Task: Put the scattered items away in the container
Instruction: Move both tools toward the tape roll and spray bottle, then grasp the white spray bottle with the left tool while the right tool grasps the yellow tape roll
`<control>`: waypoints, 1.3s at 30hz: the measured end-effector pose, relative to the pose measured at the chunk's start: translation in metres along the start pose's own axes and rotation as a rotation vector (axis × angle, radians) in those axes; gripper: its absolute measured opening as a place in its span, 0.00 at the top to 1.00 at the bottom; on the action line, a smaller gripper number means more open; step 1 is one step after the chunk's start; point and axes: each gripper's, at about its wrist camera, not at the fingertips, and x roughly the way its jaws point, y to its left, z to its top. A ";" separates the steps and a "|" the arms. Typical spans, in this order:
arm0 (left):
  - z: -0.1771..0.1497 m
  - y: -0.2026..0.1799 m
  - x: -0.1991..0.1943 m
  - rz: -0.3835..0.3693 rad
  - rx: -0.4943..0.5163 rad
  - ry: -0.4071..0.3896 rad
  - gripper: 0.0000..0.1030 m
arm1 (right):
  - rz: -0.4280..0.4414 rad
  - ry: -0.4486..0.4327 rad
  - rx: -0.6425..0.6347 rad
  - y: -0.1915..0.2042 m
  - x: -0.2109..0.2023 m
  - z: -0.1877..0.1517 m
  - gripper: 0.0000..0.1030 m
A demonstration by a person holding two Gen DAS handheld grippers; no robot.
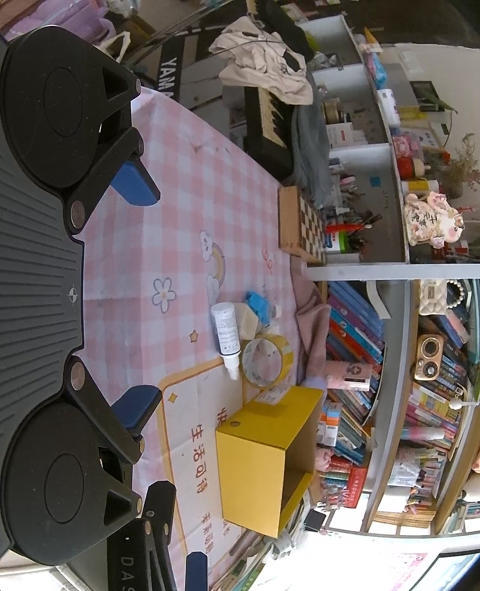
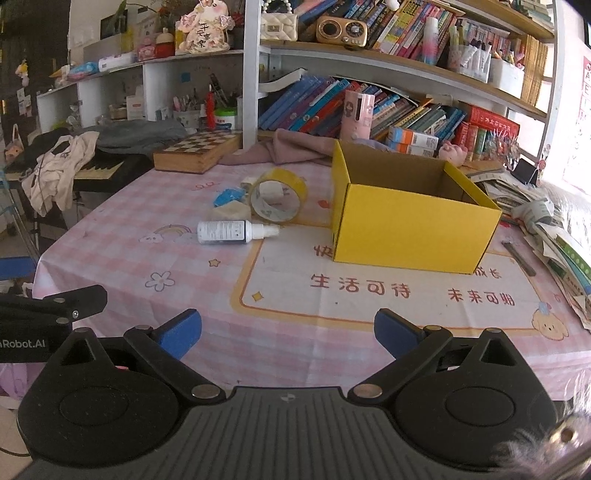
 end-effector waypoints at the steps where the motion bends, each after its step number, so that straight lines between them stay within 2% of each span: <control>1: 0.000 0.001 0.001 0.003 0.001 -0.001 0.00 | 0.002 -0.001 0.001 0.000 0.002 0.001 0.01; 10: 0.014 0.012 0.023 0.040 -0.008 0.005 0.00 | 0.051 -0.026 -0.022 0.007 0.034 0.023 0.02; 20: 0.048 0.021 0.073 0.090 -0.004 0.024 0.00 | 0.113 -0.016 -0.060 0.010 0.094 0.070 0.05; 23: 0.055 0.022 0.087 0.090 -0.011 0.036 0.00 | 0.116 -0.005 -0.058 0.004 0.110 0.081 0.09; 31: 0.066 0.016 0.117 0.081 -0.002 0.064 0.00 | 0.131 0.023 -0.069 -0.006 0.145 0.098 0.27; 39: 0.072 0.011 0.136 0.072 0.025 0.072 0.02 | 0.160 0.045 -0.100 -0.005 0.172 0.111 0.30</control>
